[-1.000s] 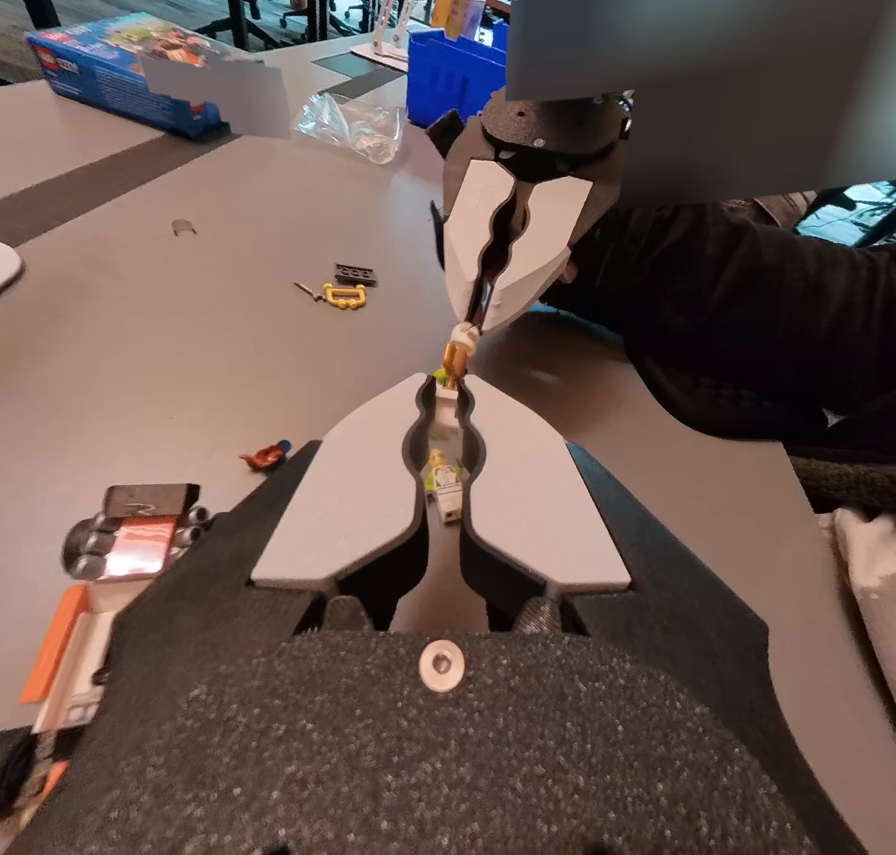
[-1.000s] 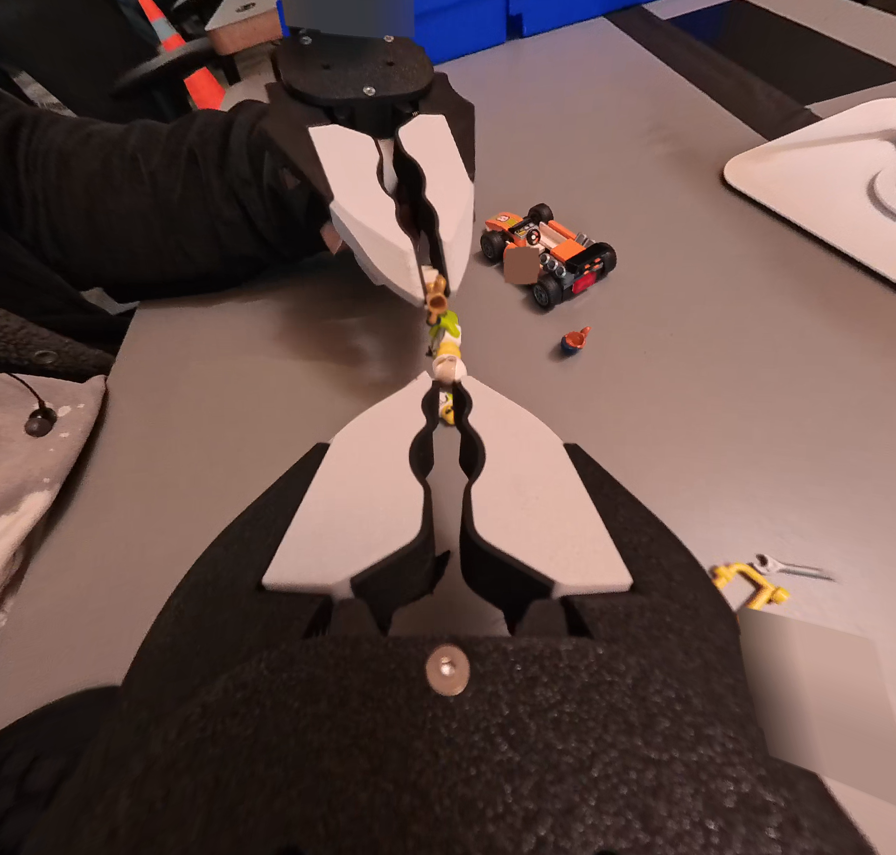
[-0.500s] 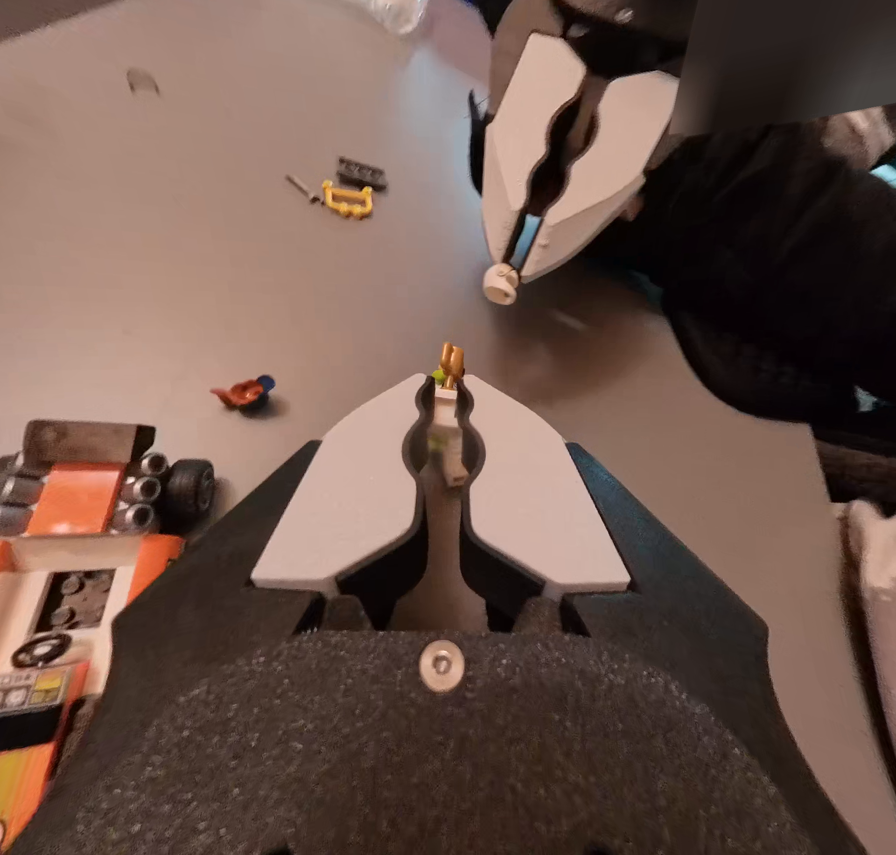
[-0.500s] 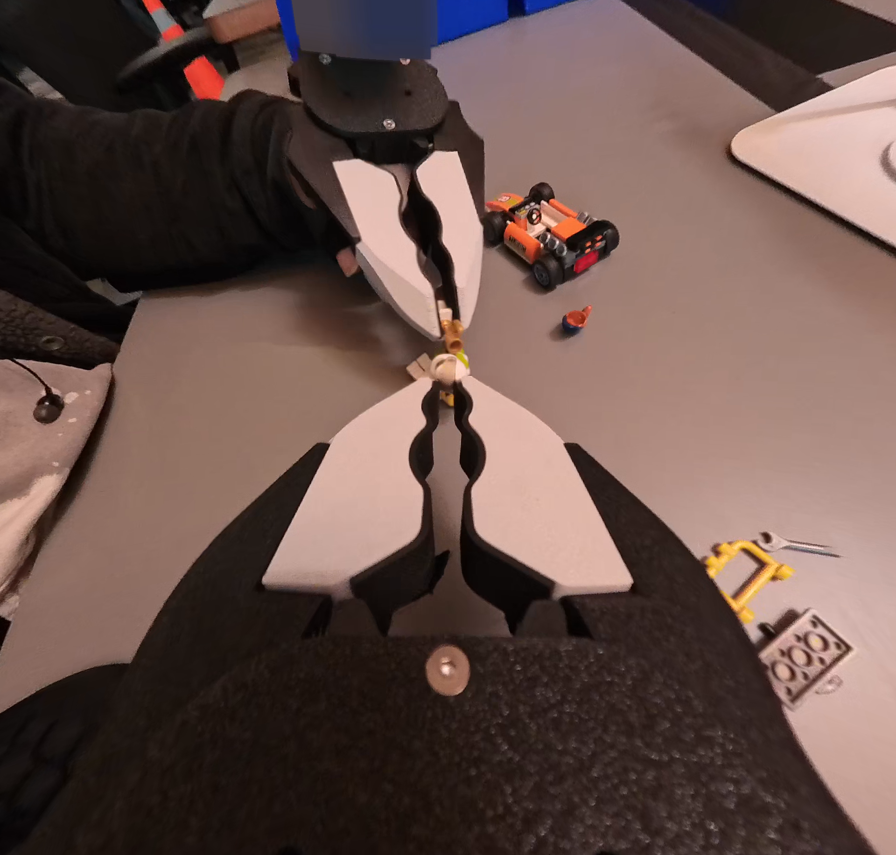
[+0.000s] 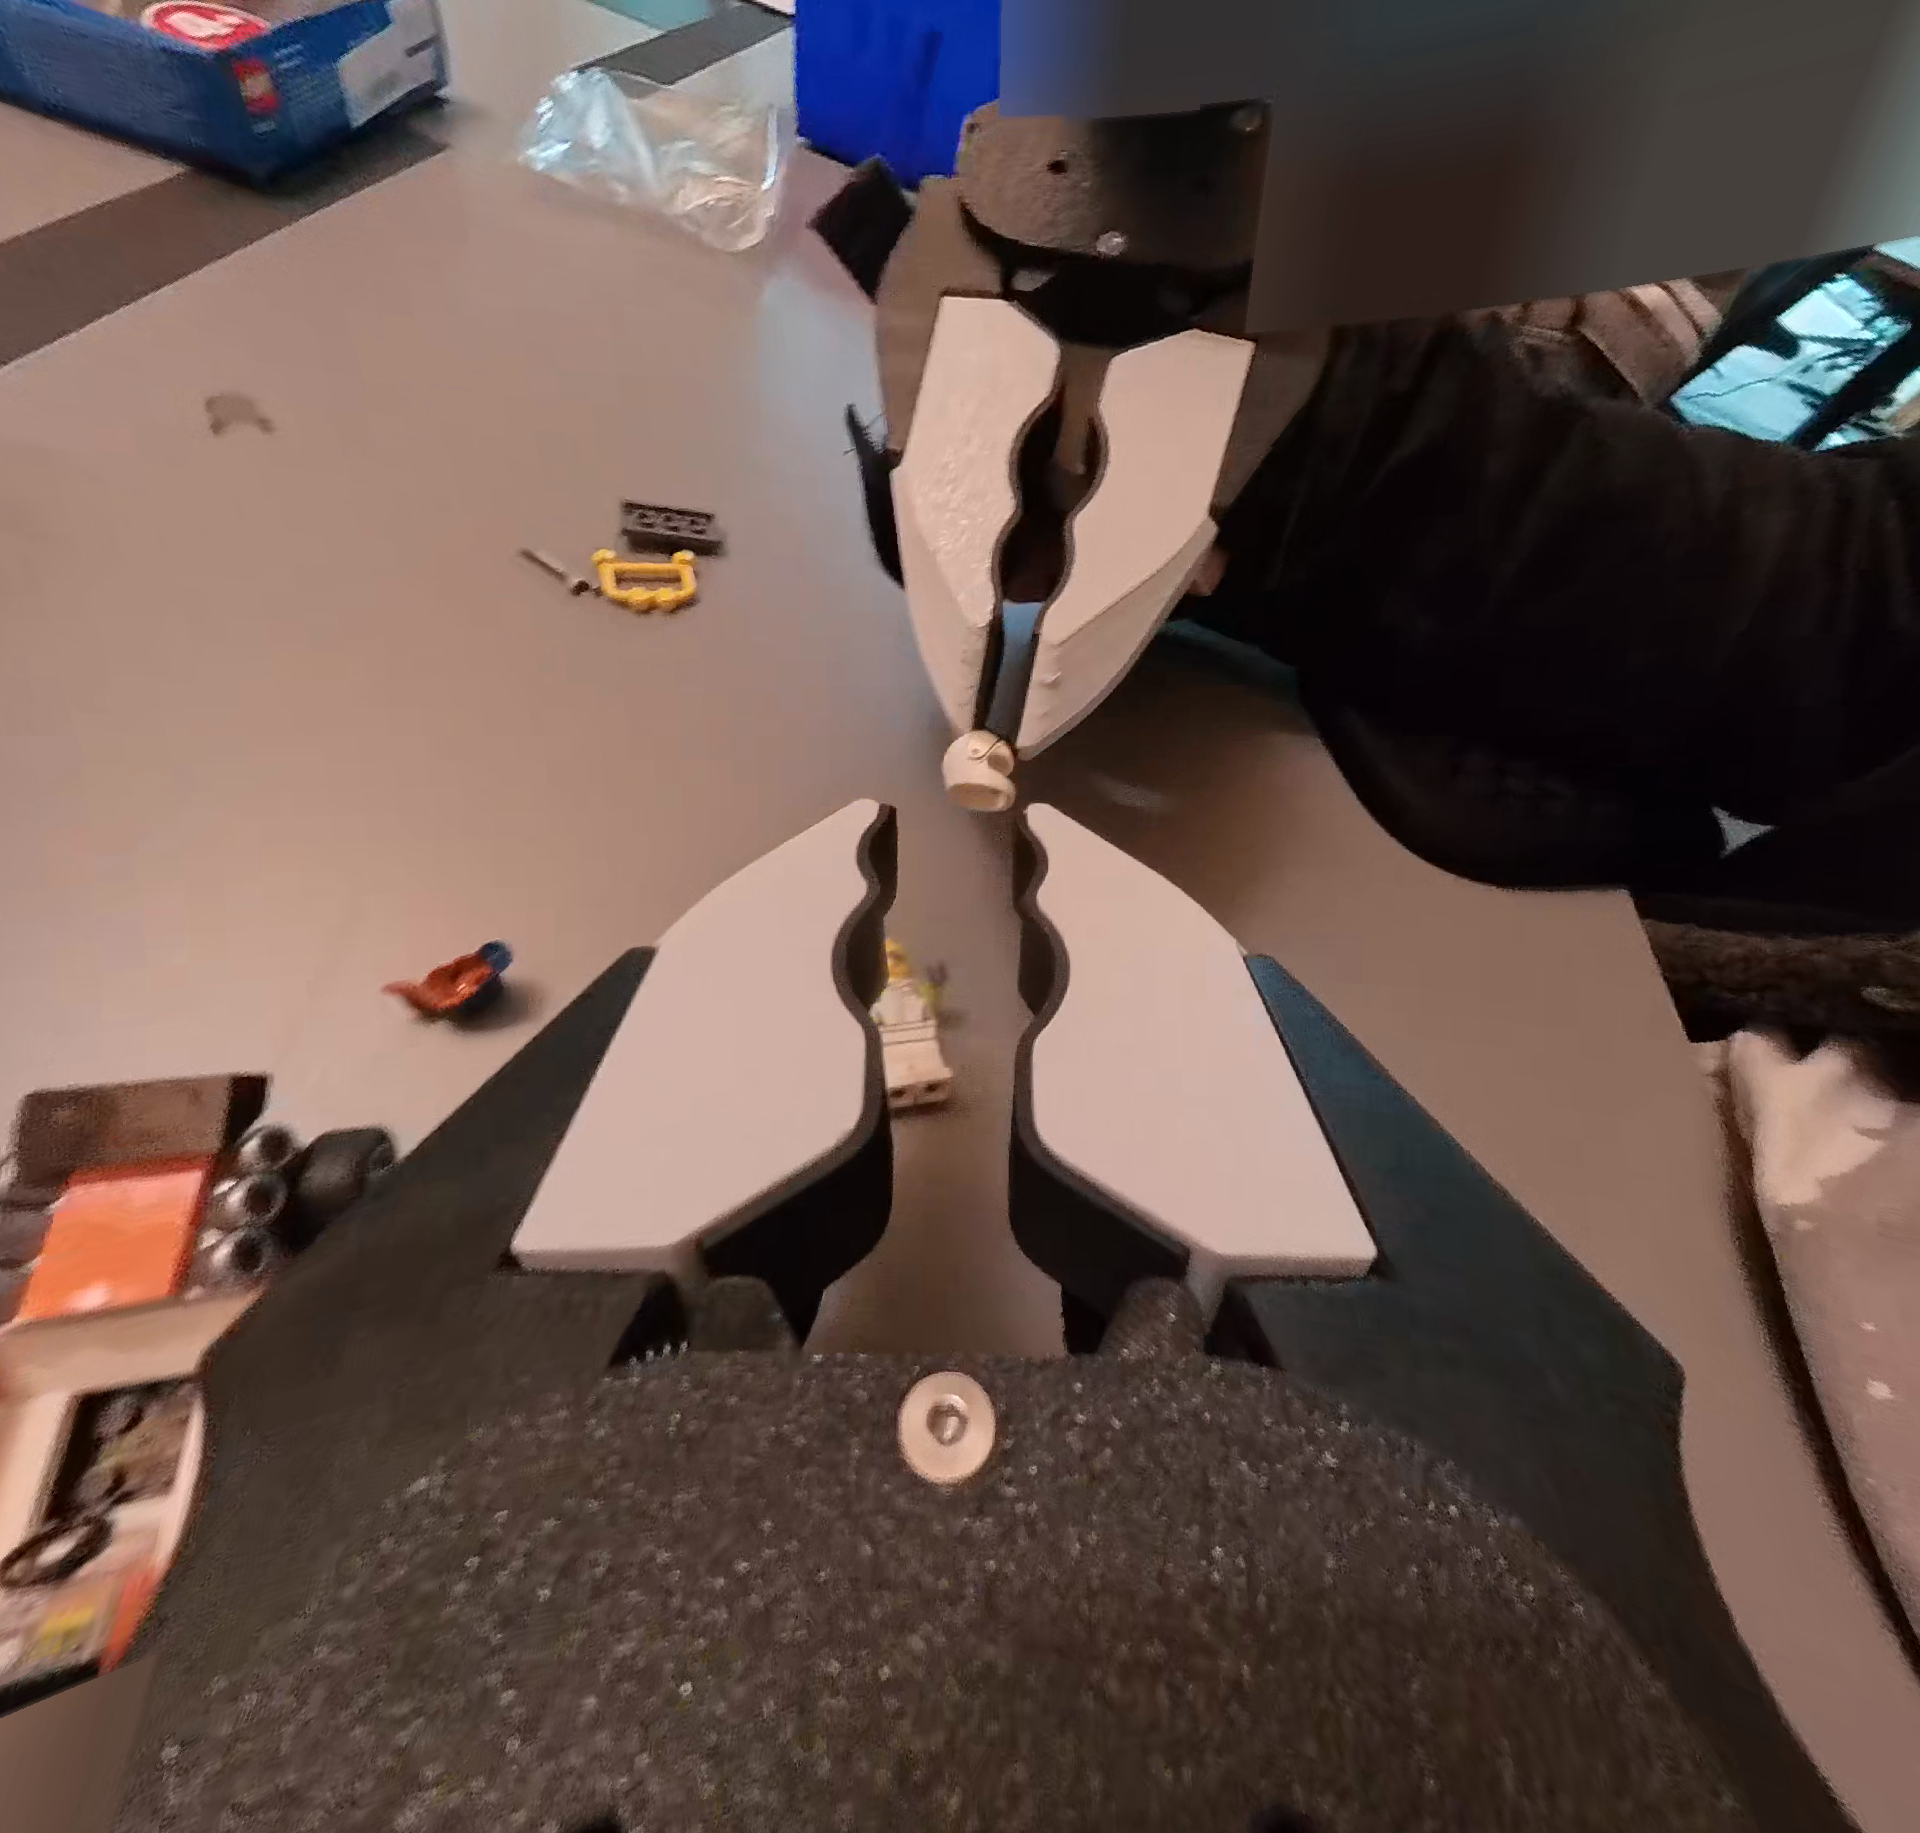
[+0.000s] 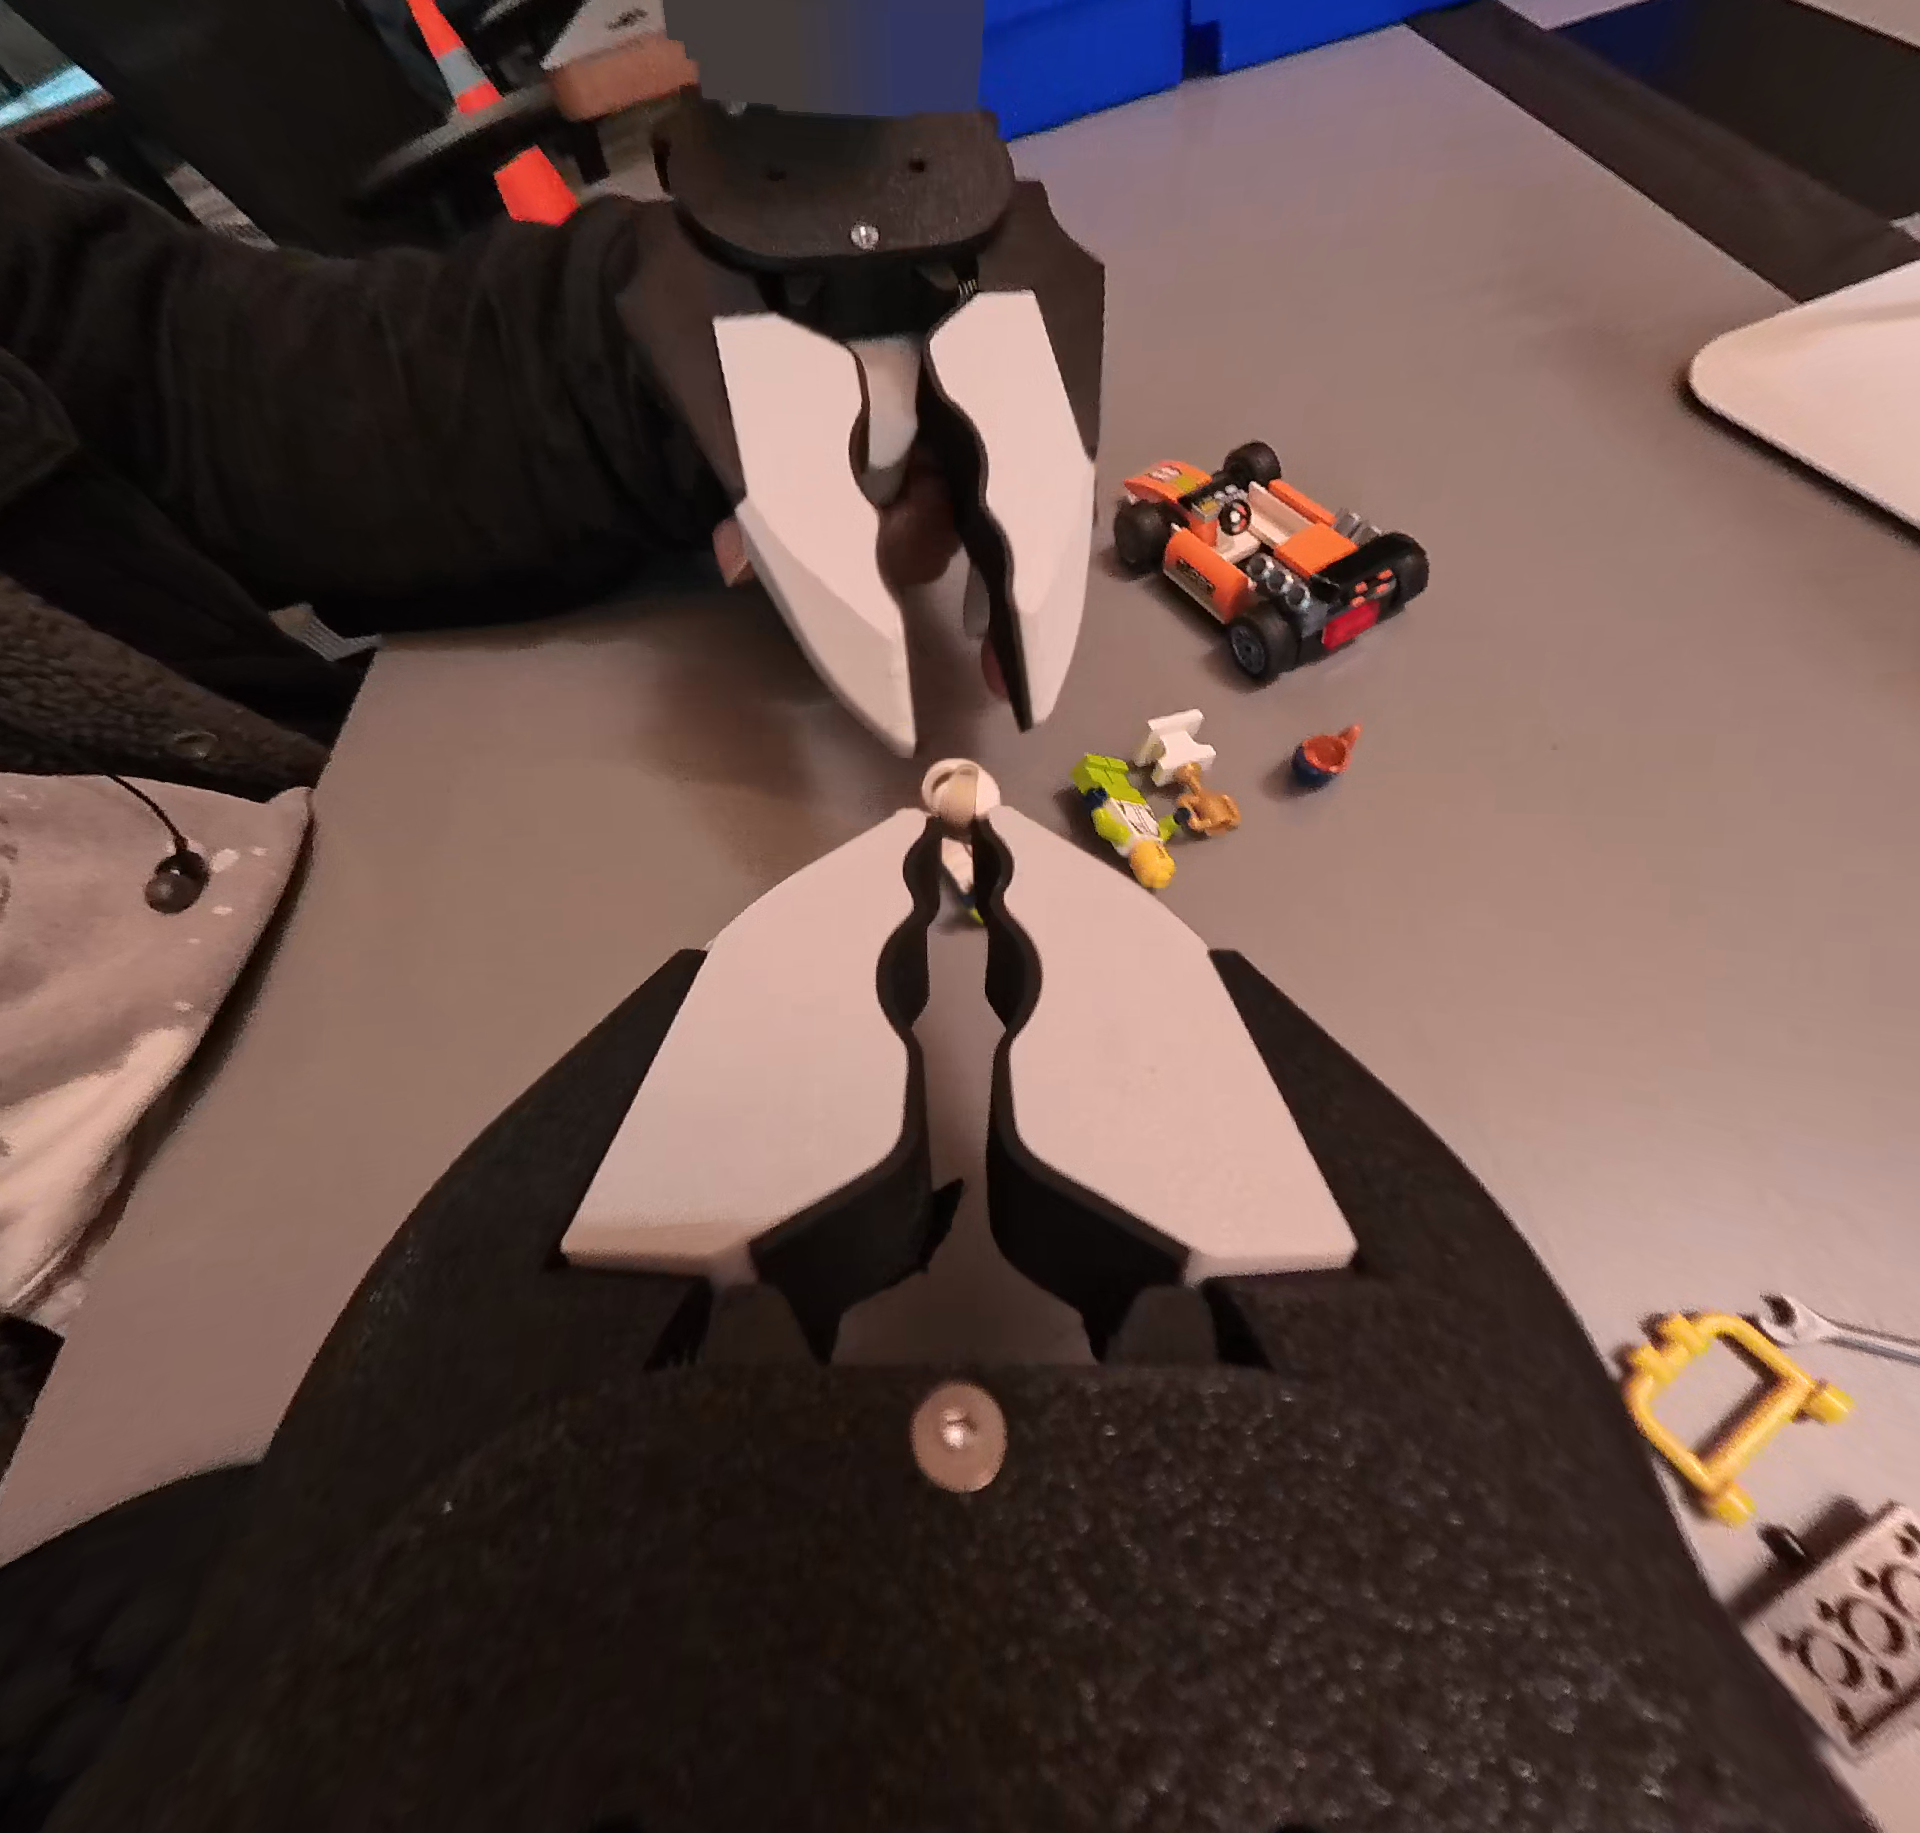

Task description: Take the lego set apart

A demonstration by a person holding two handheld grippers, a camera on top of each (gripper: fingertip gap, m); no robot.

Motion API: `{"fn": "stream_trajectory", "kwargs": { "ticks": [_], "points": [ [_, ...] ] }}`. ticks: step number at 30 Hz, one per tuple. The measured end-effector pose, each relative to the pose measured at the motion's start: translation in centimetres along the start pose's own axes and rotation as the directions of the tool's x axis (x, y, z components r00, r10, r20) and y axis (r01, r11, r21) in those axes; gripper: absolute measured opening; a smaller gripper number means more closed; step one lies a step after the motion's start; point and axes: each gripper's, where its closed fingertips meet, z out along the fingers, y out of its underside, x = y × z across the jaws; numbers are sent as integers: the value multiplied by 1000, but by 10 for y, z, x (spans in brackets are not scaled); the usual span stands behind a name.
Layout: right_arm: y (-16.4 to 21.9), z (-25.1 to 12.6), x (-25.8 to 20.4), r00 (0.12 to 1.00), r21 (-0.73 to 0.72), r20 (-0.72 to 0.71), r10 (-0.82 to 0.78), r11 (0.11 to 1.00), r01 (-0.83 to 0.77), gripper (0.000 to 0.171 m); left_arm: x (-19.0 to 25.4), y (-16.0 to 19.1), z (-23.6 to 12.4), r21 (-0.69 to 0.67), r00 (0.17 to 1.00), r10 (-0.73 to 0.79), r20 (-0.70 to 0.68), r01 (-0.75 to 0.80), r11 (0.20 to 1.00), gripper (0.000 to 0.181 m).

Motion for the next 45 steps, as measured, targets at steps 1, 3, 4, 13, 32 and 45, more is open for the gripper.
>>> {"fn": "stream_trajectory", "kwargs": {
  "ticks": [1,3,4,13,32,45],
  "points": [
    [-3,1,-2,1000,12,10,-4,1000,4,5,5,-2,2,11,1000,4,-21,-4,1000,21],
    [-7,2,-5,1000,28,20,-13,1000,12,5,9,-4,4,26,999,-5,-38,6,1000,20],
    [-8,2,-7,1000,32,23,-16,999,15,5,8,-4,5,27,999,-3,-33,4,1000,17],
    [-8,1,-4,1000,26,3,-31,999,31,5,6,-5,5,9,999,-30,-22,30,999,12],
    [-18,5,12,983,22,-161,-92,995,96,10,-13,-6,1,-1,993,4,117,-3,1000,12],
    [-17,6,17,973,-13,-208,-101,995,101,5,-18,-10,2,-9,978,25,208,-24,1000,12]
  ]
}}
